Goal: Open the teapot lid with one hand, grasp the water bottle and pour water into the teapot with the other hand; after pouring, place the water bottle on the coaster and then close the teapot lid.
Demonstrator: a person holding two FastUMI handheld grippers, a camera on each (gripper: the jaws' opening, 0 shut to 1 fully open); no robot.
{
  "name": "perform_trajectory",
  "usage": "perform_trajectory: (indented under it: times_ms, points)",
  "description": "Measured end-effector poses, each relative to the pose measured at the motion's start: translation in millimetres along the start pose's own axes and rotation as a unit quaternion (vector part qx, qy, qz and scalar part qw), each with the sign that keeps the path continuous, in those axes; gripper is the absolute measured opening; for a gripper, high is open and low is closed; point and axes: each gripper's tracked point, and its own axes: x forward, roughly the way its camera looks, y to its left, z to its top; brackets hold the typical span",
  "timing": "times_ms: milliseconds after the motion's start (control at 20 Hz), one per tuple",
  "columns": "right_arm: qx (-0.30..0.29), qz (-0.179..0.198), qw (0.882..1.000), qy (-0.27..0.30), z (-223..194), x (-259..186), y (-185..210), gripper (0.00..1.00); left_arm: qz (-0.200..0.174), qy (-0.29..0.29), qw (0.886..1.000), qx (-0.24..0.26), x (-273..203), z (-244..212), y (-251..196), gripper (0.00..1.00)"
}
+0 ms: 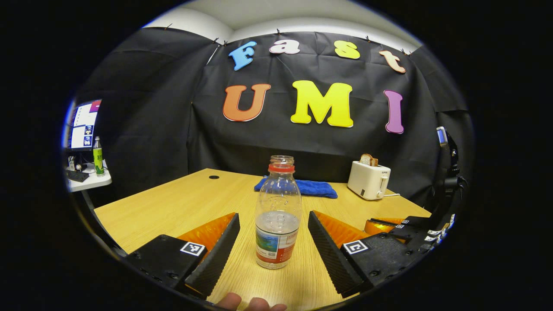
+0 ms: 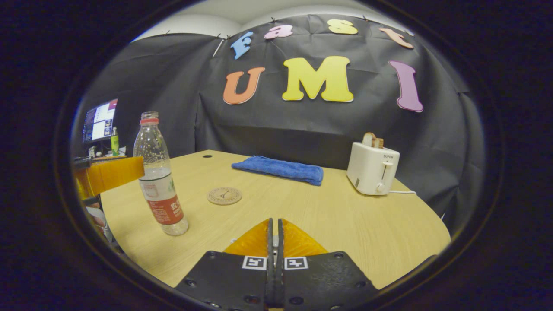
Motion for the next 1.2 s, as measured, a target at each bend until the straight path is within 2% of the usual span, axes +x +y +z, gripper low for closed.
perform_trajectory:
  times_ms: [400,550,600,700,850,1100,1200]
  points:
    - [-0.003,0.012,0.999,-0.037,36,-22,-11,0.00,-0.013,0.034,0.999,0.014,19,-31,-2,0.98]
    - [0.004,0.013,0.999,-0.038,38,-30,-19,0.00,-0.019,0.040,0.999,0.007,26,-35,-4,0.98]
    - [0.006,0.013,0.999,-0.036,37,-32,-21,0.03,-0.019,0.040,0.999,0.005,26,-36,-5,0.97]
    - [0.007,0.009,0.999,-0.036,38,-36,-29,0.00,-0.020,0.042,0.999,0.001,30,-37,-4,0.96]
    - [0.013,0.004,0.999,-0.035,35,-40,-40,0.00,-0.017,0.046,0.999,0.006,33,-39,-5,0.83]
    - [0.024,-0.003,0.999,-0.024,25,-48,-61,0.02,-0.019,0.055,0.998,0.030,33,-38,-6,0.80]
    - [0.034,-0.005,0.999,-0.022,24,-50,-70,0.03,-0.010,0.051,0.997,0.060,32,-31,-4,0.79]
